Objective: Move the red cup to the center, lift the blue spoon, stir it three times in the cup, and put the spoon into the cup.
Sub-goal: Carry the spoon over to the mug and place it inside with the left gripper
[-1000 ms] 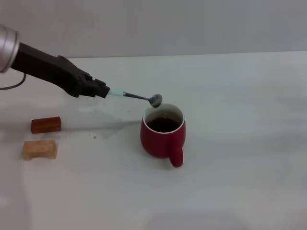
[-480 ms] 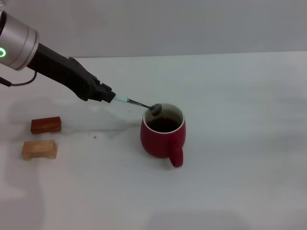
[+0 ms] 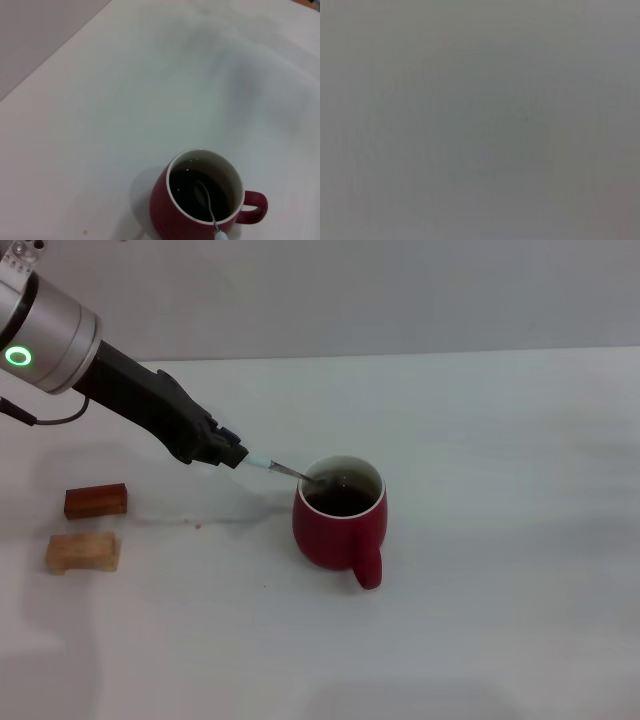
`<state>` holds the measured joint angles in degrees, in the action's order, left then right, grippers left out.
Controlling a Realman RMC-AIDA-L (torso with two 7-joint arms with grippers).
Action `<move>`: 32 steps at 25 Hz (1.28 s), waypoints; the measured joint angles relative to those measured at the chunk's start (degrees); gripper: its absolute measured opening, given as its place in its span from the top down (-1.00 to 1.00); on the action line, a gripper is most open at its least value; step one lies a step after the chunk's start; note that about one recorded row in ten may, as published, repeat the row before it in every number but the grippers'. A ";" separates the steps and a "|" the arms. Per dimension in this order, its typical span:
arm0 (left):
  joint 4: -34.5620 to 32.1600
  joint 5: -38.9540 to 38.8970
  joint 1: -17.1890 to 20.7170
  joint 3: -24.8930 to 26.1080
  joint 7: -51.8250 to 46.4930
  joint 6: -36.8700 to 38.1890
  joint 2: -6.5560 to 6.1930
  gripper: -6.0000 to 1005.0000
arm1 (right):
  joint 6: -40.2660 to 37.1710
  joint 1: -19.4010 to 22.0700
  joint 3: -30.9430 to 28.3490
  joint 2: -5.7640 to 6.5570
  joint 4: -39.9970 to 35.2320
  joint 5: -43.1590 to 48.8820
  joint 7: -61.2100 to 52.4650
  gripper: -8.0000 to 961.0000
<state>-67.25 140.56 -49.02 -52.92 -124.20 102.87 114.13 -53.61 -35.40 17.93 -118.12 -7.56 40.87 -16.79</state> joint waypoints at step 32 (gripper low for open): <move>2.22 5.17 -3.46 -2.28 1.15 -4.41 2.48 0.73 | -0.01 0.32 -0.79 0.03 0.28 -0.09 0.00 0.07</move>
<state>-65.04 145.73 -52.48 -55.20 -123.05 98.46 116.61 -53.61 -35.08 17.13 -118.09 -7.28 40.78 -16.79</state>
